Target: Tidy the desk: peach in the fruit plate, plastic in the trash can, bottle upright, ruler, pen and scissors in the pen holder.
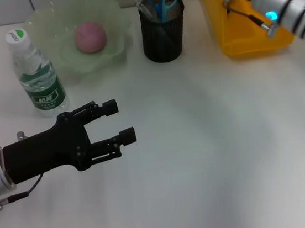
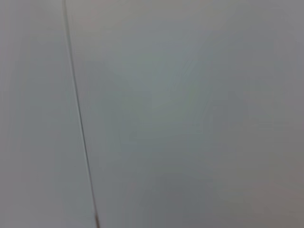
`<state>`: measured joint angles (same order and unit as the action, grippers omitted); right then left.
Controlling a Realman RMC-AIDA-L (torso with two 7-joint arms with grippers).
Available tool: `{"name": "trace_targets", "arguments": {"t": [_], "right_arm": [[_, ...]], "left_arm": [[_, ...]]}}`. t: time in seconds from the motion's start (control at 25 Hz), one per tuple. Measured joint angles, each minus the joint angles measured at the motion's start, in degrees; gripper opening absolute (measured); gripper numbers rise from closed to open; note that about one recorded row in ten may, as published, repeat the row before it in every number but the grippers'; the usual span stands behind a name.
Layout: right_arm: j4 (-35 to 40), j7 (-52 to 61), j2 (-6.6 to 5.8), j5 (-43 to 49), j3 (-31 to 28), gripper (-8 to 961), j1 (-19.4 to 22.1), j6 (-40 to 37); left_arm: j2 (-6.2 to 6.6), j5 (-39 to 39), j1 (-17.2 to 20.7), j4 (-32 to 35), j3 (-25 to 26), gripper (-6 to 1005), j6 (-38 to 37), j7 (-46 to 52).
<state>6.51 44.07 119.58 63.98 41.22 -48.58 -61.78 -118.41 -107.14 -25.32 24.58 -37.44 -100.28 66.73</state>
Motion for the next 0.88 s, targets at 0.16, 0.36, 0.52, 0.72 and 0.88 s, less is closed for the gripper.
{"name": "trace_targets", "arguments": {"t": [0.16,0.36,0.52,0.72,0.88], "right_arm": [[7.1,16.3,-0.36,2.0,5.0,713,5.2,-3.5],[17.4,30.0,-0.49,3.8,11.9,730,14.6,-13.6],[20.4,31.2,-1.24,8.7,12.8,769,19.9,-25.5],[20.7,29.1,-2.82,21.2,12.5,833,22.9,-32.2],[20.7,24.4,-3.17,31.5,12.6,832,23.5,-34.2]], "left_arm": [[-0.23,0.0,-0.5,-0.5,-1.2,829,0.4,-1.8],[-0.18,0.0,-2.4,-3.4,-4.3,829,0.3,-5.9],[0.02,-0.1,-2.8,-3.3,-6.0,829,0.1,-7.0],[0.17,-0.1,-3.1,-3.3,-7.2,829,-0.2,-6.7],[0.2,-1.4,-2.7,-3.4,-7.3,829,0.0,-7.5]]}}
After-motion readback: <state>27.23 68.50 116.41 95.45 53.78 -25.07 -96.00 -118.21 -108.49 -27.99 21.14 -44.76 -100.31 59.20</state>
